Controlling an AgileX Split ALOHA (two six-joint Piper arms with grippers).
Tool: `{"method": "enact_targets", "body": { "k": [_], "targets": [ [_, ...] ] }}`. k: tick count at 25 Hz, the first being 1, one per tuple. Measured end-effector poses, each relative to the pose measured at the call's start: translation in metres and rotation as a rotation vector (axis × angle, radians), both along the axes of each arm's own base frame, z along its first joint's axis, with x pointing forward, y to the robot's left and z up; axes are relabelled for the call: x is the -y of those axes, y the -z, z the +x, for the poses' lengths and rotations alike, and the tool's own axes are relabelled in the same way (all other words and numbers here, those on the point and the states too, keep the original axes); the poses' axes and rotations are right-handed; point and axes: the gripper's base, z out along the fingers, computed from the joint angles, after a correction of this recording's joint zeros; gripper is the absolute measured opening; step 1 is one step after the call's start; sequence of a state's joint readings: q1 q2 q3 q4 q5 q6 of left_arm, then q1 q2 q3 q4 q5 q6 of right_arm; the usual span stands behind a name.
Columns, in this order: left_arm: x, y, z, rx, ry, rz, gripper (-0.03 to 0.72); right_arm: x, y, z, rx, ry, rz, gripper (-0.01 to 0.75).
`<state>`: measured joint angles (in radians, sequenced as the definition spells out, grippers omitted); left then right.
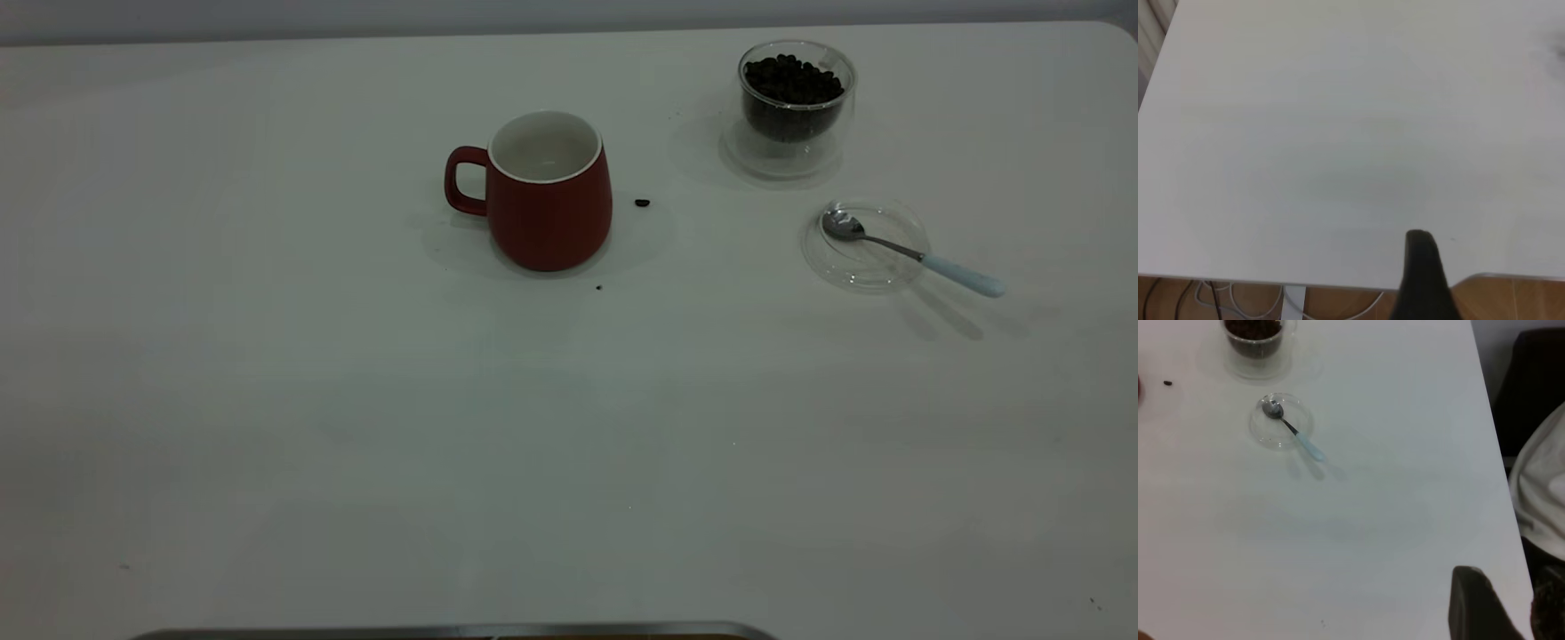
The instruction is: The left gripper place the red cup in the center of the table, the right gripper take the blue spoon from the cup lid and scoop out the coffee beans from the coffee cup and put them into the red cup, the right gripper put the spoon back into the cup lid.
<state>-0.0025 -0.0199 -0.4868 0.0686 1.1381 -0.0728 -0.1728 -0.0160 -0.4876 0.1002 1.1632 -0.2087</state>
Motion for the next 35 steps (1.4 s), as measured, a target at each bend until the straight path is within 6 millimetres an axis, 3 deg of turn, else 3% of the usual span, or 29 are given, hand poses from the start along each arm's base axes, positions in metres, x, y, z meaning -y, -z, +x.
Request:
{"method": "enact_targets", "body": {
  "k": [35],
  "targets": [
    [0.0, 0.0, 0.0, 0.0, 0.0, 0.0, 0.587, 0.0046, 0.0015, 0.0012, 0.011, -0.094, 0.031, 0.243]
  ]
}}
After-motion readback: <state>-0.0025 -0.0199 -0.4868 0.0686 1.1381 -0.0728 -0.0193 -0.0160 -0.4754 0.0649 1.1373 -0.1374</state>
